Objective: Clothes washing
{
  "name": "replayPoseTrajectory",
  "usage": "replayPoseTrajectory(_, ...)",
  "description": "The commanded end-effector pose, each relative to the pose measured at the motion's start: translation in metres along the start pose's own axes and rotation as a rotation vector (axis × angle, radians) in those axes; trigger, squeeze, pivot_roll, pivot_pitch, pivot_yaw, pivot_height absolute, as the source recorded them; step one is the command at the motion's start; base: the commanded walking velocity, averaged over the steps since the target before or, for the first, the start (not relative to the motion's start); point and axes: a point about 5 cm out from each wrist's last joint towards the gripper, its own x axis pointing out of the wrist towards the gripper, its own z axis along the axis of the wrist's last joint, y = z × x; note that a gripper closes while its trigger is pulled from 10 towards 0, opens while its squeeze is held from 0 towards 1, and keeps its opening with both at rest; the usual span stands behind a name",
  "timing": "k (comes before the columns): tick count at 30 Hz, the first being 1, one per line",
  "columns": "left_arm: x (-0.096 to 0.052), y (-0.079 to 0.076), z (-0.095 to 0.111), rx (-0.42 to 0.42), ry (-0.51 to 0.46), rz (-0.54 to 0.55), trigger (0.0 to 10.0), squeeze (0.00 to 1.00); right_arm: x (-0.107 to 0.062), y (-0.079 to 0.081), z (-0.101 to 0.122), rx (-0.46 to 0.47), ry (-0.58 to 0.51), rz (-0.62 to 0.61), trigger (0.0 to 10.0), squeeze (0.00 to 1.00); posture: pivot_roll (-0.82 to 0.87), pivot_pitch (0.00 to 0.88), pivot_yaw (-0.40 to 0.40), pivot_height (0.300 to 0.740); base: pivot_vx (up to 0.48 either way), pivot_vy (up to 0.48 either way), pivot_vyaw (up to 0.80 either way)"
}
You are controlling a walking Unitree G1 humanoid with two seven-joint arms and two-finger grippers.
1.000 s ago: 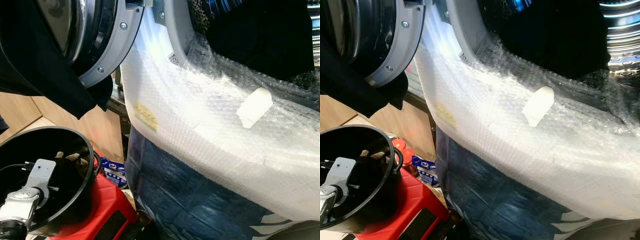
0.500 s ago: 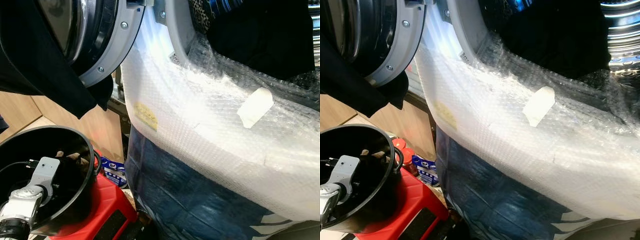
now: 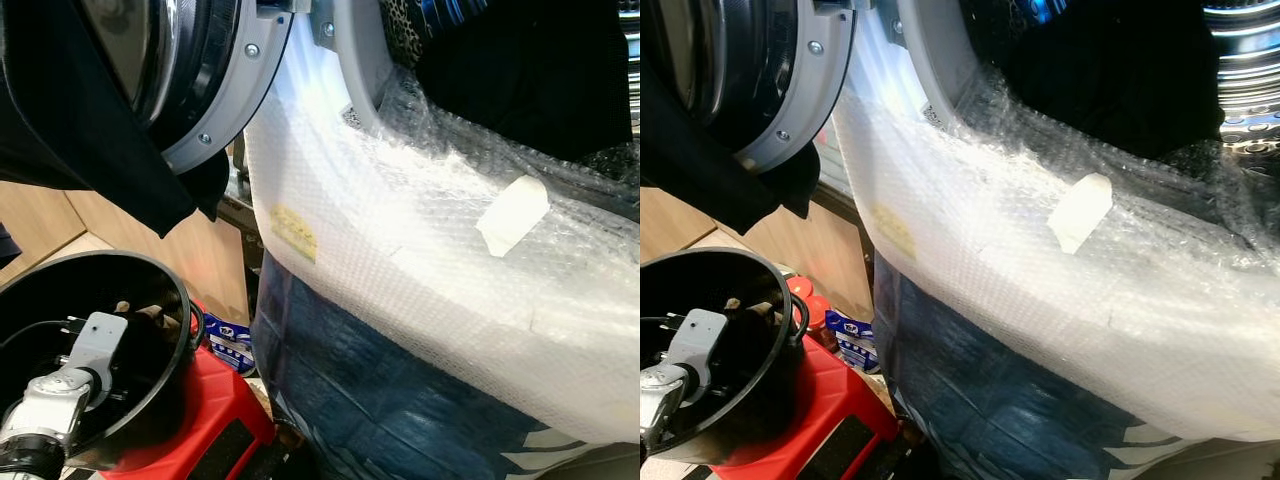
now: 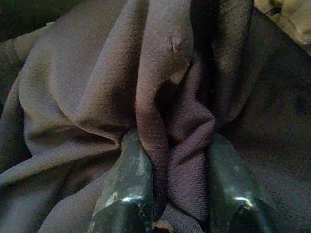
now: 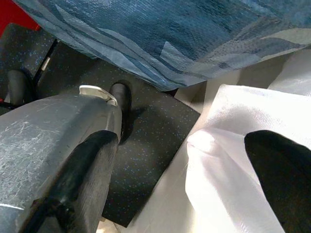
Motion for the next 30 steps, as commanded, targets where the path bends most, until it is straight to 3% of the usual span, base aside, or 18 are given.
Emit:
replayPoseTrajectory(1,0.001,-0.007,-0.003,0.025,0.008,-0.031,0.0,0.00,-0.001,-0.001,-0.009,-0.008,0.032,0.001,10.0,0.00,-0.01,0.191,-0.112,0.740,0.000,0.000,0.00)
replayPoseTrajectory(12,-0.003,-0.007,0.007,0.030,-0.047,-0.029,0.0,0.00,0.000,0.005,-0.007,-0.021,0.036,0.014,10.0,0.00,0.01,0.163,-0.112,0.740,0.000,0.000,0.00)
replayPoseTrajectory(17,-0.014,-0.014,0.032,0.001,-0.159,-0.114,0.0,0.00,0.001,0.004,0.000,-0.026,0.023,0.014,10.0,0.00,0.02,0.153,-0.113,0.740,0.000,0.000,0.00)
replayPoseTrajectory(20,-0.028,-0.019,0.057,-0.032,-0.270,-0.199,0.0,0.00,0.001,0.005,0.005,-0.029,0.016,0.015,10.0,0.00,0.03,0.143,-0.115,0.740,0.000,0.000,0.00)
replayPoseTrajectory(21,-0.042,-0.025,0.074,-0.039,-0.337,-0.267,0.0,0.00,0.002,0.005,0.008,-0.031,0.010,0.017,10.0,0.00,0.04,0.140,-0.117,0.740,0.000,0.000,0.00)
replayPoseTrajectory(24,-0.051,-0.030,0.082,-0.023,-0.365,-0.321,0.0,0.00,0.002,0.006,0.009,-0.033,0.008,0.019,10.0,0.00,0.05,0.140,-0.117,0.740,0.000,0.000,0.00)
replayPoseTrajectory(28,-0.077,-0.043,0.106,0.057,-0.472,-0.491,0.0,0.00,0.003,0.009,0.012,-0.028,0.000,0.022,10.0,0.00,0.06,0.124,-0.110,0.740,0.000,0.000,0.00)
replayPoseTrajectory(29,-0.077,-0.043,0.106,0.057,-0.472,-0.491,0.0,0.00,0.003,0.009,0.012,-0.028,0.000,0.022,10.0,0.00,0.06,0.124,-0.110,0.740,0.000,0.000,0.00)
replayPoseTrajectory(30,-0.087,-0.048,0.116,0.078,-0.520,-0.546,0.0,0.00,0.003,0.009,0.013,-0.022,-0.003,0.020,10.0,0.00,0.06,0.122,-0.107,0.740,0.000,0.000,0.00)
